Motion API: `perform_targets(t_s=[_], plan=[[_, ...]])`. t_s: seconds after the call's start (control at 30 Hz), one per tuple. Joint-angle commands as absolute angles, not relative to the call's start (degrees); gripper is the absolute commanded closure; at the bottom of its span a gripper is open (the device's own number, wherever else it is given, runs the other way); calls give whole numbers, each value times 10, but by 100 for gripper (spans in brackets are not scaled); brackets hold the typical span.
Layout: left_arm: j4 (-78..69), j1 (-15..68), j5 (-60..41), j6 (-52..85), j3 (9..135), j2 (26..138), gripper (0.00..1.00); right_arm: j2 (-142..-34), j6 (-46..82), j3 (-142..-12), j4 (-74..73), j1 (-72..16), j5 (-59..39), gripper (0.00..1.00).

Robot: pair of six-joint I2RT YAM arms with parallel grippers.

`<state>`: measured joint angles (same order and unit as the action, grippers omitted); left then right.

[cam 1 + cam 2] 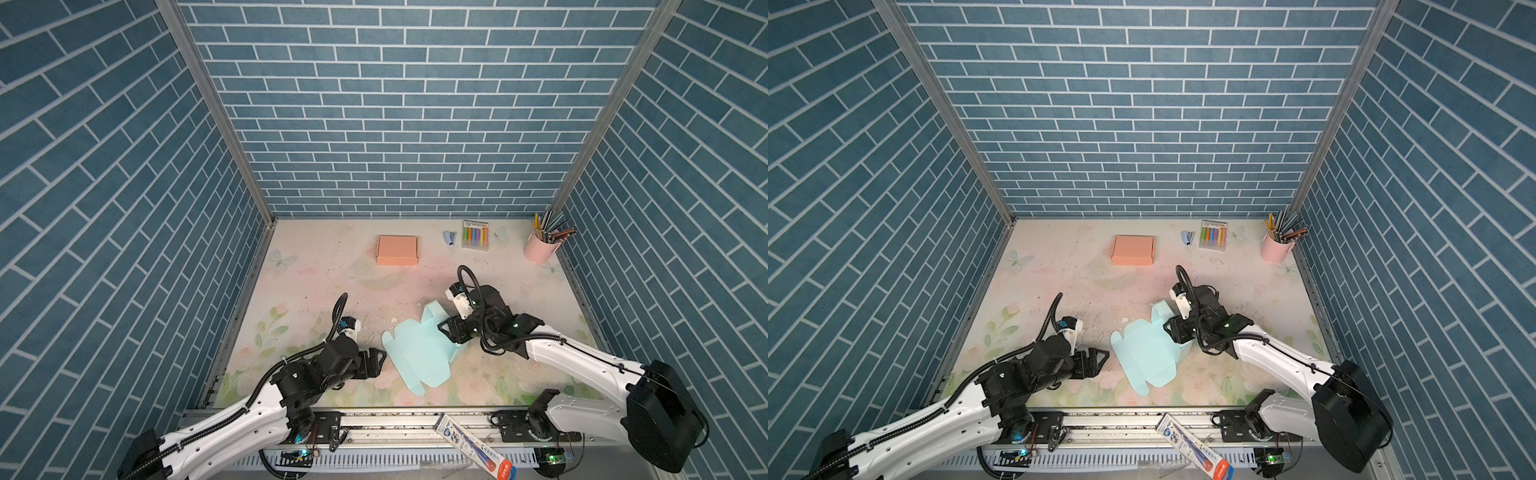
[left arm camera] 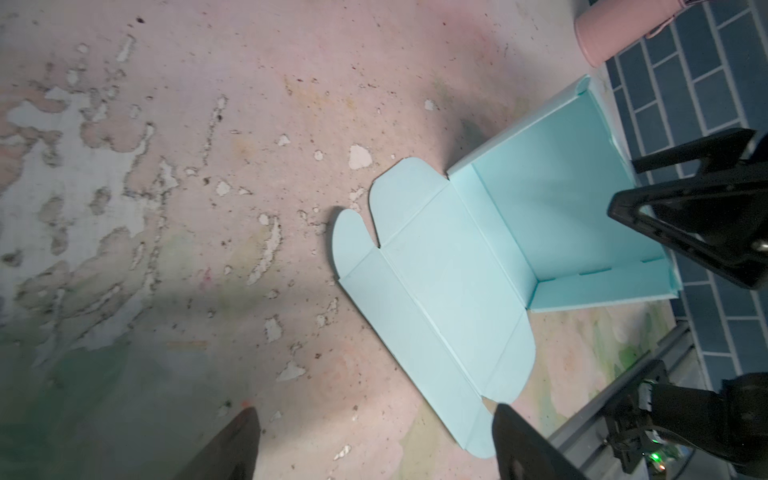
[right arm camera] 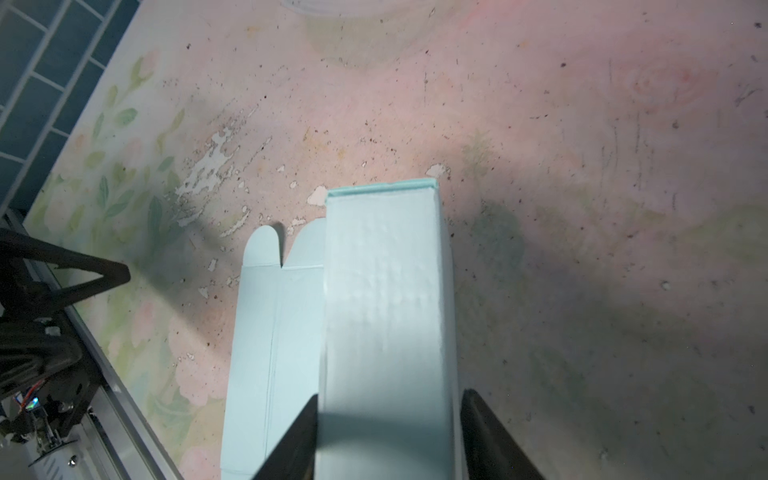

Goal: Fold the paper box

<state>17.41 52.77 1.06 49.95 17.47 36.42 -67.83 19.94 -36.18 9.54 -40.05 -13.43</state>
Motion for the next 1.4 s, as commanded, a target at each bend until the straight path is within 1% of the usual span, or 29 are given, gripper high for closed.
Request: perform_targets(t_s=[0.0, 0.17, 0.33, 0.57, 0.7, 0.8, 0.9, 0.97, 1.07, 1.2, 1.27, 1.37], plan=[[111, 525, -20, 533, 153, 374, 12, -661, 220, -342, 59, -369, -185, 48], [47, 526, -35, 559, 141, 398, 12, -656, 226, -309, 29, -314, -235, 48], [-52, 530, -64, 578, 125, 462, 12, -647, 240, -279, -7, -257, -294, 47], [-165, 547, -59, 594, 145, 579, 12, -641, 228, -273, -8, -243, -308, 47], [-274, 564, -38, 633, 155, 653, 19, -634, 226, -270, -9, -242, -315, 46], [-300, 570, -16, 658, 162, 702, 25, -626, 223, -269, -6, -240, -311, 46], [-370, 576, -9, 697, 138, 738, 26, -624, 221, -265, -5, -238, -312, 46], [-376, 585, 5, 703, 140, 744, 27, -623, 223, -261, -9, -236, -316, 46], [-344, 591, 14, 693, 165, 753, 27, -623, 228, -255, -20, -236, -321, 46], [-390, 597, 28, 720, 154, 770, 28, -624, 229, -257, -21, -236, -323, 46], [-401, 600, 46, 730, 153, 778, 30, -619, 229, -257, -19, -236, -322, 46], [-439, 605, 60, 745, 155, 797, 36, -614, 229, -255, -17, -235, -319, 46]])
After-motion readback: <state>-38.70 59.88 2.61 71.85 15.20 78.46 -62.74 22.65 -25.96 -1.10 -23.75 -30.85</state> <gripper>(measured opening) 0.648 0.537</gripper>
